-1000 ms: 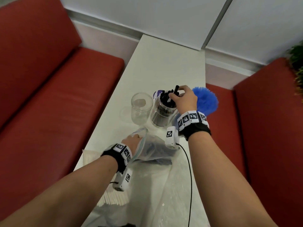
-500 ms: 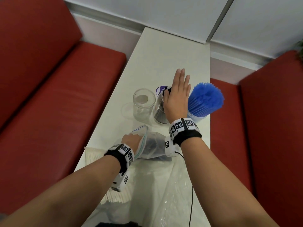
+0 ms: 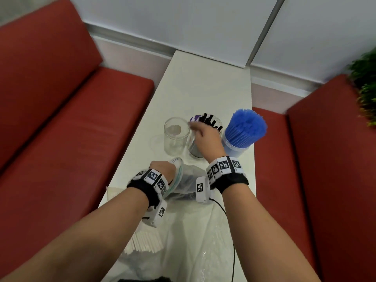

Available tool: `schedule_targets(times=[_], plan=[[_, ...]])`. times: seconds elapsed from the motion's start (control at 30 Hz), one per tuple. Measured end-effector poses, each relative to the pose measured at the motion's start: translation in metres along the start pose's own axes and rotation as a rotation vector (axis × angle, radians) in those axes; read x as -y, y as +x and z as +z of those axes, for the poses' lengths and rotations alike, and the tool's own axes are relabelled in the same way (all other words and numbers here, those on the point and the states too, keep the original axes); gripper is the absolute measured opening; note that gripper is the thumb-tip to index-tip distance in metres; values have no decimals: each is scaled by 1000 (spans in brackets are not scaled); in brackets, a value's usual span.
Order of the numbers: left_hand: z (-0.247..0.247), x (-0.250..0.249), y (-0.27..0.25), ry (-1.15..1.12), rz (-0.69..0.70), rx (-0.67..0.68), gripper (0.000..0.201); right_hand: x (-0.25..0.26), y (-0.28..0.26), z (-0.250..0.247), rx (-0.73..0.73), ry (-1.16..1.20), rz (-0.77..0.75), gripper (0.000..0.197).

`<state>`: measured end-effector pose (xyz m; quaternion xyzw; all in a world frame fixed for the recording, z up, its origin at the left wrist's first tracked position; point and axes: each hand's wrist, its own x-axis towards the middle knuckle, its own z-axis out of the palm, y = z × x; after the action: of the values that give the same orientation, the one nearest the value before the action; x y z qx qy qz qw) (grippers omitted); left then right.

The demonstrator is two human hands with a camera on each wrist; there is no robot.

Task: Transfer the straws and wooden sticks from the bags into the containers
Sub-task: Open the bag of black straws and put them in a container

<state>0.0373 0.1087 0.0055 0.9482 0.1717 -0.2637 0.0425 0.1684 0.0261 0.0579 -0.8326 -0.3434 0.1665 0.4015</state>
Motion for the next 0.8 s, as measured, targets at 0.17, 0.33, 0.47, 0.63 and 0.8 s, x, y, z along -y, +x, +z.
schedule_targets(times=[0.17,0.33,0.47,0.63,0.8], plan=[[-51,7,-24,93,-12,74,30,12,-33,16,500,87,44,56],[-109,9,-64,86,-41,59,23,17,-56,44,517,-127,-22,24],[-132,1,-92,148,-39,-77,15,27,-61,55,368,-145,6,24],[-162,1,-117,237,22,-272,29,41,-67,48,240,87,-42,20],[-195,2,-118,-116,163,-560,36,51,-69,35,32,480,17,43]])
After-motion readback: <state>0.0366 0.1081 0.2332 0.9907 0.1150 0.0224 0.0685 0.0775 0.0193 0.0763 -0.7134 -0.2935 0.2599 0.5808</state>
